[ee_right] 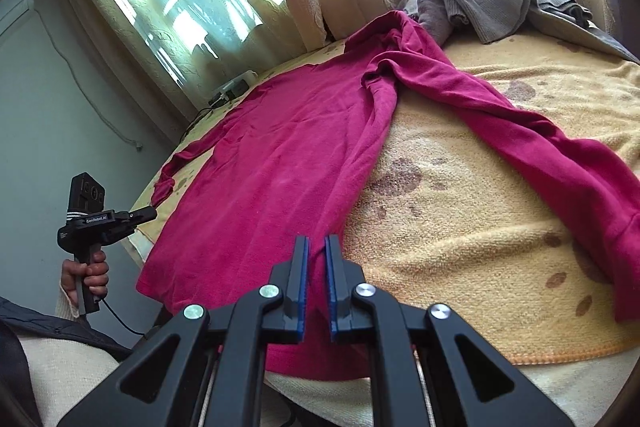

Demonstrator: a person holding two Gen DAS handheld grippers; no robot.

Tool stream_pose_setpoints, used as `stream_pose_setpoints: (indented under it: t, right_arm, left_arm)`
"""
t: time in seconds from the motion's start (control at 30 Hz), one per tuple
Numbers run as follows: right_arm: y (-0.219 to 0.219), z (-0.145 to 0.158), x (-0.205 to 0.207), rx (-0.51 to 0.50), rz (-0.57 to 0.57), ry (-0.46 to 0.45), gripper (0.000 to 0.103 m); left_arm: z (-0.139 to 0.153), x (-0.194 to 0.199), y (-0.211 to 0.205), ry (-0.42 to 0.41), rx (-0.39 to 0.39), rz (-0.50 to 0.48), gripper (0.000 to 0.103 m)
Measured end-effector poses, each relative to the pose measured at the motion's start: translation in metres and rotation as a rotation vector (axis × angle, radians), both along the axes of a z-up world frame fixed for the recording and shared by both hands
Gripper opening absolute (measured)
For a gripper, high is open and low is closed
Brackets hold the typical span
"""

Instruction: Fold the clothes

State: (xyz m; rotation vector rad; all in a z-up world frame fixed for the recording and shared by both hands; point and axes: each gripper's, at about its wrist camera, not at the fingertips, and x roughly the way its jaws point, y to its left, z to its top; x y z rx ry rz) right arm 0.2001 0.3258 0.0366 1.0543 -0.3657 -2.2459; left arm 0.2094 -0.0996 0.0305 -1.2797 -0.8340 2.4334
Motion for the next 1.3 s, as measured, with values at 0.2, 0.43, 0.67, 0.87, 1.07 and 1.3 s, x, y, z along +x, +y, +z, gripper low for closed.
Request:
stream_pose_setpoints:
  t: [0.2, 0.43, 0.67, 0.87, 1.07, 1.3]
  right_arm:
    - [0.009, -0.014, -0.009, 0.002, -0.036, -0.068, 0.019]
    - [0.007, -0.017, -0.011, 0.011, -0.036, -0.055, 0.049]
    - [0.005, -0.016, -0.009, 0.038, -0.051, -0.031, 0.052]
    - [0.006, -0.019, -0.01, 0.039, -0.06, -0.031, 0.052]
    - [0.002, -0.019, -0.007, 0.068, -0.038, -0.007, 0.052]
    - [0.002, -0.021, -0.005, 0.069, -0.035, 0.005, 0.052]
  left_arm:
    - [-0.011, 0.0, -0.008, -0.054, -0.003, 0.033, 0.004]
    - [-0.013, 0.001, -0.002, -0.09, -0.062, 0.012, 0.007]
    - [-0.001, 0.004, 0.004, -0.042, -0.038, -0.044, 0.1]
    - [-0.001, 0.007, 0.013, -0.054, -0.121, -0.073, 0.1]
    - [0.001, 0.011, 0.036, -0.036, -0.18, -0.159, 0.098]
    - [-0.001, 0.011, 0.037, -0.082, -0.242, -0.124, 0.023]
